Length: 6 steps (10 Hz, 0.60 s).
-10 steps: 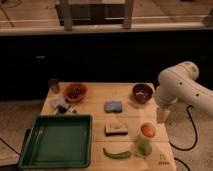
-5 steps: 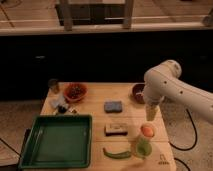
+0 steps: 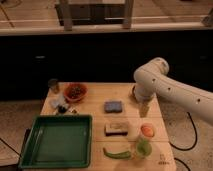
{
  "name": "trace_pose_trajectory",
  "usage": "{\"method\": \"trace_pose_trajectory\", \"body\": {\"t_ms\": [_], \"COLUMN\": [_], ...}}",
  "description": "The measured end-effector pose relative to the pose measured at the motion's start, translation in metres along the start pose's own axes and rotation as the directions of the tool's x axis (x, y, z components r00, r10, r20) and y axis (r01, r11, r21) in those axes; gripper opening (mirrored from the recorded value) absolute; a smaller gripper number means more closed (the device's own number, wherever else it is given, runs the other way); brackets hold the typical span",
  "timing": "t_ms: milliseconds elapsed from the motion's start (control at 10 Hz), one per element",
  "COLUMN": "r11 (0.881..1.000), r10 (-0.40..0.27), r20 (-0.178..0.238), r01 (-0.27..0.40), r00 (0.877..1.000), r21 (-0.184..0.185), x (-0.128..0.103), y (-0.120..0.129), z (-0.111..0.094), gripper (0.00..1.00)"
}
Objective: Place sponge in tray
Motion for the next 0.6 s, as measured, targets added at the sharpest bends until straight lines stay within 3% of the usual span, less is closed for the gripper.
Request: {"method": "trace_pose_trajectory", "body": {"t_ms": [600], "r11": [0.999], "r10": [-0.037], "r20": [0.015], "r01": [0.037], "r00": [0.999], "r21": [0.004], "x": [-0.012], "y": [-0.024], "z": [0.011], "gripper": [0.8]}}
